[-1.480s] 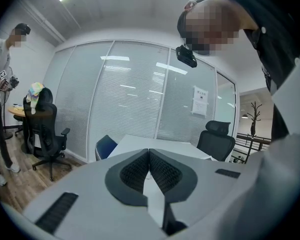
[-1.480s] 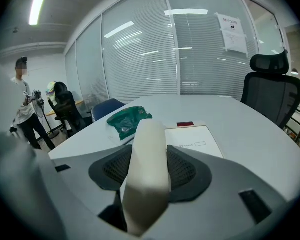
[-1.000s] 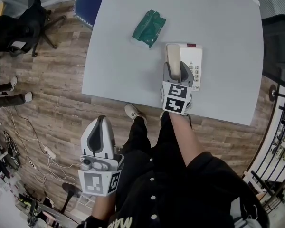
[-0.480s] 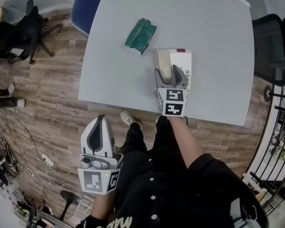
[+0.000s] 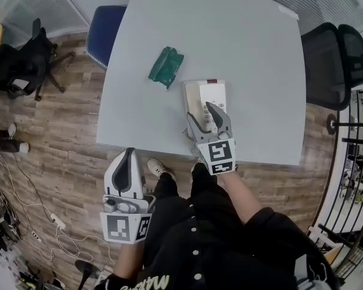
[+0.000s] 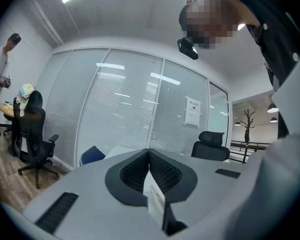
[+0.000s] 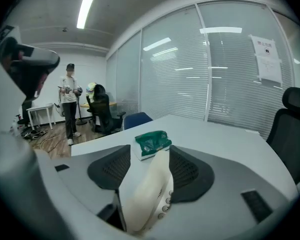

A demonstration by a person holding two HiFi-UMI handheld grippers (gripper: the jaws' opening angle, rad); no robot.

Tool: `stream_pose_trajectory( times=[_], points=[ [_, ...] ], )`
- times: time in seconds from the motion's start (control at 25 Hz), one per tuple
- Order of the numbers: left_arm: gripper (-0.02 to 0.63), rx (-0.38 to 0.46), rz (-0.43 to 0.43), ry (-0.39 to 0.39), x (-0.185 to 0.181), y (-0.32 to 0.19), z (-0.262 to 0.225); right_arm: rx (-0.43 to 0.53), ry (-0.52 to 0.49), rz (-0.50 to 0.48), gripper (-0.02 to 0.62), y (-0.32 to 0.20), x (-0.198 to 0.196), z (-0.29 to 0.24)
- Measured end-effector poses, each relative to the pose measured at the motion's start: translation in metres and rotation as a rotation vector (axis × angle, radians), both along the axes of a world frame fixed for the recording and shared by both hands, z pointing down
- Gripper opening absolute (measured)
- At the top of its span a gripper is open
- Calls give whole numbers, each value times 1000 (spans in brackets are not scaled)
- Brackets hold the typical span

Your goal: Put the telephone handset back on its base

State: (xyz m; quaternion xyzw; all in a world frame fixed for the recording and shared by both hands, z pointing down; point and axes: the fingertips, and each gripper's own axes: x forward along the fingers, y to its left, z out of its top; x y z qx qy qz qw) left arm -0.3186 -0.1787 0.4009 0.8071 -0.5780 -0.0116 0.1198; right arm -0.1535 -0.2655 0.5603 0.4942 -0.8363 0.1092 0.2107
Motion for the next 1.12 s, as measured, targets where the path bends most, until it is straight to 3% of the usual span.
stream_pose_trajectory(
  times=[0.12,0.32,0.52,0.68,0.76,0.92,1.0,1.12],
  points=[
    [15,21,7,6,4,-4,-8,42,-2,-93,179,9,1,-23],
    [15,56,23,-2,11,-9,-20,89,20,-108,73,16,20,-53],
    [15,100,68,-17,27,-17,-32,156,27,-206,43,26,19,-81],
    [15,127,96,-28,36,-23,-41,234,127,-240,38,30,25,-102],
    [15,148,141,-55,46,-23,-45,278,130,-220,37,30,31,-116],
    [15,171,172,-64,56,-25,-50,346,22,-131,37,26,48,-153],
    [15,176,175,-59,59,-27,-52,344,-53,-92,37,26,59,-168],
    [15,192,192,-64,64,-29,-55,335,-68,-61,37,31,77,-180]
  ],
)
